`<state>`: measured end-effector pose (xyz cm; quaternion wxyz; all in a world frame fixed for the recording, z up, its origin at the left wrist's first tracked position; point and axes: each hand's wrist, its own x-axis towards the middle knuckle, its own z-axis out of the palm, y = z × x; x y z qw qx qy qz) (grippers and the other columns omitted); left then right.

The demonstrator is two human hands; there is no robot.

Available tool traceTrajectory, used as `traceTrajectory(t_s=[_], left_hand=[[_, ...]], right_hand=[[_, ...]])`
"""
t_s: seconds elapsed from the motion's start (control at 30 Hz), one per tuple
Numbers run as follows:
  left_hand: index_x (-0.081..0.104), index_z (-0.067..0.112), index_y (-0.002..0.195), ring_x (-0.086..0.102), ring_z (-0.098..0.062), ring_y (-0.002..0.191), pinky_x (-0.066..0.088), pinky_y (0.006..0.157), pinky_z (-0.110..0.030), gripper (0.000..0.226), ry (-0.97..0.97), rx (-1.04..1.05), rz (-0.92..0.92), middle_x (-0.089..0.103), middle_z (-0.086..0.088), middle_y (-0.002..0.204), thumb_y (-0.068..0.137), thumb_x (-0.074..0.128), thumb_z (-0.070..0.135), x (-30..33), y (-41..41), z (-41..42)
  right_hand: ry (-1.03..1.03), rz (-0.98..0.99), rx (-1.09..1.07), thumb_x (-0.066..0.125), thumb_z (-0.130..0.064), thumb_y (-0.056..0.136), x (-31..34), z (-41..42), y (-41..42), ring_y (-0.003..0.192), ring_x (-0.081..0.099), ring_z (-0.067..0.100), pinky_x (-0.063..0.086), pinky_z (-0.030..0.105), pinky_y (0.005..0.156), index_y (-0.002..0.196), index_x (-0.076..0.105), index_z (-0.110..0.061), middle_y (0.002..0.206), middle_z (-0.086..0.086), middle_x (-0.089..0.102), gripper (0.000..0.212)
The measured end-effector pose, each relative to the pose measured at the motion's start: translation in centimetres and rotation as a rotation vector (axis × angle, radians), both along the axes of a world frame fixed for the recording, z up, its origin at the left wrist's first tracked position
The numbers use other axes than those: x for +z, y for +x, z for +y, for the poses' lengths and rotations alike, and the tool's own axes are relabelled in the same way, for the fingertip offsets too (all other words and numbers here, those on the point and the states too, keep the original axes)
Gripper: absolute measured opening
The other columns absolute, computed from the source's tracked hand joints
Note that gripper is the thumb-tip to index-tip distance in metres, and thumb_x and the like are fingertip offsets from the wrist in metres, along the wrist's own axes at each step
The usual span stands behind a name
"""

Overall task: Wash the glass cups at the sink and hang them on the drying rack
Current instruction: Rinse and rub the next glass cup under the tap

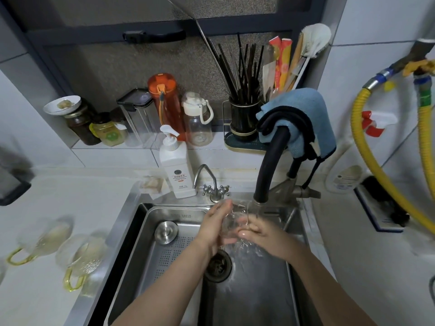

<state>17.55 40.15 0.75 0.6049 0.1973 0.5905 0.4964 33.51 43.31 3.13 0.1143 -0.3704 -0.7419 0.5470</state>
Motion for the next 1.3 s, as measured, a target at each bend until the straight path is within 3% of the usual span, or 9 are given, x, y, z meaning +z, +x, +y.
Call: traceTrajectory(t_s=[0.1,0.2,0.37,0.63,0.77,0.93,1.1,1.23,1.3], left_hand=[[0.051,0.038,0.129,0.063,-0.024,0.108,0.052,0.089,-0.047,0.073,-0.002,-0.054,0.050,0.054,-0.008,0.139,0.067,0.069,0.073,0.2,-0.2,-0.2],[0.030,0.046,0.142,0.053,-0.026,0.126,0.047,0.099,-0.049,0.100,0.072,-0.073,0.025,0.047,0.000,0.144,0.058,0.083,0.060,-1.0,0.6,-0.8],[0.051,0.041,0.126,0.065,-0.028,0.110,0.051,0.096,-0.052,0.086,0.067,0.011,-0.051,0.061,-0.003,0.131,0.051,0.088,0.059,-1.8,1.2,-1.0],[0.038,0.038,0.137,0.068,-0.020,0.104,0.054,0.092,-0.045,0.066,0.125,0.034,-0.062,0.068,0.002,0.112,0.081,0.073,0.034,-1.2,2.8,-1.7],[0.040,0.037,0.139,0.067,-0.024,0.108,0.058,0.082,-0.045,0.088,0.077,0.025,-0.040,0.061,0.000,0.129,0.065,0.080,0.059,-0.7,1.9,-1.3],[0.035,0.041,0.141,0.063,-0.027,0.114,0.044,0.102,-0.050,0.095,0.118,0.030,-0.021,0.053,-0.005,0.140,0.060,0.079,0.066,-1.2,1.8,-1.9],[0.037,0.032,0.142,0.059,-0.026,0.118,0.056,0.088,-0.047,0.088,0.094,0.088,-0.013,0.050,0.001,0.139,0.068,0.073,0.062,-1.0,0.7,-1.9],[0.040,0.031,0.130,0.070,-0.011,0.084,0.056,0.055,-0.025,0.063,0.070,0.056,0.020,0.059,-0.001,0.122,0.079,0.072,0.048,-1.4,1.8,-2.4],[0.043,0.026,0.135,0.073,-0.018,0.086,0.057,0.061,-0.030,0.082,0.057,0.041,0.011,0.065,-0.008,0.120,0.068,0.077,0.060,-2.0,1.9,-2.5]], right_hand=[[0.033,0.074,-0.158,0.058,-0.029,0.093,-0.5,-0.2,0.0,0.090,0.065,-0.008,0.050,0.022,0.089,0.111,0.060,-0.021,0.094,-0.013,0.073,0.020],[0.019,0.137,-0.307,0.054,-0.031,0.095,-0.8,-0.1,-0.2,0.090,0.068,0.003,0.053,0.035,0.093,0.105,0.063,-0.026,0.094,-0.006,0.073,0.015],[-0.080,0.173,-0.177,0.052,-0.031,0.094,-0.8,-0.7,1.4,0.100,0.066,0.003,0.050,0.023,0.090,0.114,0.064,-0.022,0.106,-0.009,0.071,0.024],[-0.140,0.257,-0.311,0.055,-0.023,0.095,-0.2,-1.1,0.7,0.090,0.068,0.000,0.049,0.025,0.082,0.108,0.063,-0.024,0.094,-0.014,0.073,0.016],[0.004,0.152,-0.216,0.054,-0.023,0.096,0.0,-1.0,0.9,0.085,0.064,-0.012,0.047,0.011,0.074,0.109,0.060,-0.027,0.091,-0.016,0.069,0.015],[0.020,0.139,-0.237,0.052,-0.030,0.097,0.3,-0.8,-0.2,0.083,0.072,0.006,0.058,0.027,0.077,0.105,0.066,-0.016,0.087,-0.005,0.074,0.022],[0.050,0.105,-0.086,0.056,-0.023,0.095,-0.4,-1.0,-0.2,0.093,0.071,0.008,0.056,0.034,0.090,0.109,0.064,-0.012,0.100,0.000,0.074,0.019],[0.064,0.138,-0.158,0.058,-0.018,0.094,-0.5,-0.6,-0.3,0.084,0.073,0.011,0.056,0.038,0.089,0.099,0.069,-0.019,0.090,0.000,0.076,0.012],[0.038,0.110,-0.073,0.055,-0.018,0.096,-0.1,-0.5,-0.4,0.089,0.072,0.010,0.055,0.035,0.091,0.103,0.063,-0.024,0.096,-0.001,0.074,0.012]])
